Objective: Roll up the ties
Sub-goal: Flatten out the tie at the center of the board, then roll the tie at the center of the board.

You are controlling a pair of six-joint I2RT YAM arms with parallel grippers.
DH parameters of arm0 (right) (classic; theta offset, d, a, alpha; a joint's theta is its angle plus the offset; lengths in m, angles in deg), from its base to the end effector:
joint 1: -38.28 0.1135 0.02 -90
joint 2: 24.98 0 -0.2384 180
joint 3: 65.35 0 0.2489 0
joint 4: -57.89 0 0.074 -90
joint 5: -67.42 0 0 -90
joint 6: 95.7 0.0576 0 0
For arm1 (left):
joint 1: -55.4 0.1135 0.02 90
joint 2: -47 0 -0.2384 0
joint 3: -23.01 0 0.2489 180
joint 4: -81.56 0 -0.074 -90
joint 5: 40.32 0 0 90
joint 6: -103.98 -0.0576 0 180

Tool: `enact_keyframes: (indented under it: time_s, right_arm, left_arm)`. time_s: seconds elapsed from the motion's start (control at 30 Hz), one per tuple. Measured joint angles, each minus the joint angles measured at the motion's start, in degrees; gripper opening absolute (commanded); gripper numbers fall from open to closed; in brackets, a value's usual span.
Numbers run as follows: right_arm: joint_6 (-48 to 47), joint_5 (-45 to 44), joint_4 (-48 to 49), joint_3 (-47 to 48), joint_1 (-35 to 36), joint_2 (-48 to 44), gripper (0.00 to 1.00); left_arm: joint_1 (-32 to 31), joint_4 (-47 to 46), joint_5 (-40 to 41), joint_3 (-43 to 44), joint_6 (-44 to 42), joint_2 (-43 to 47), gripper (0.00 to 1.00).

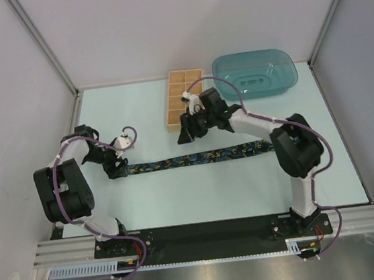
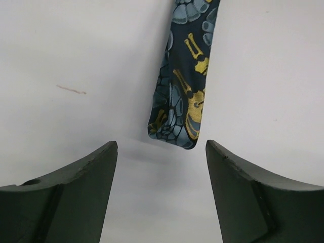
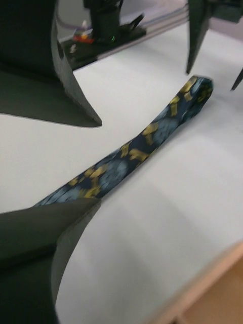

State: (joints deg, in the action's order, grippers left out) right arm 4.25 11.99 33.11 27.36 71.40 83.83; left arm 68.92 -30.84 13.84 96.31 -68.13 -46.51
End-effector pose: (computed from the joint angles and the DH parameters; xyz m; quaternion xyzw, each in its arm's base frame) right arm 0.3405 0.2611 0.1907 -0.2954 0.8260 0.3971 0.2700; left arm 0.2731 0.0310 0.1449 0.5409 0.7826 -0.1931 0.2402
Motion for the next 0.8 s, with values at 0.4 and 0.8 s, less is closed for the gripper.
enact_keyframes:
  time_s: [0.4, 0.8]
  right_arm:
    - [16.28, 1.11, 10.10, 14.67, 11.15, 20.06, 0.32]
    - [18.43, 0.35, 11.21, 18.49, 13.94, 26.84, 0.21]
  left_arm:
    - [0.07, -1.11, -3.37, -3.41, -6.58, 1.44, 0.74]
    - [0.07, -4.39, -3.15, -5.75, -8.11, 1.25, 0.67]
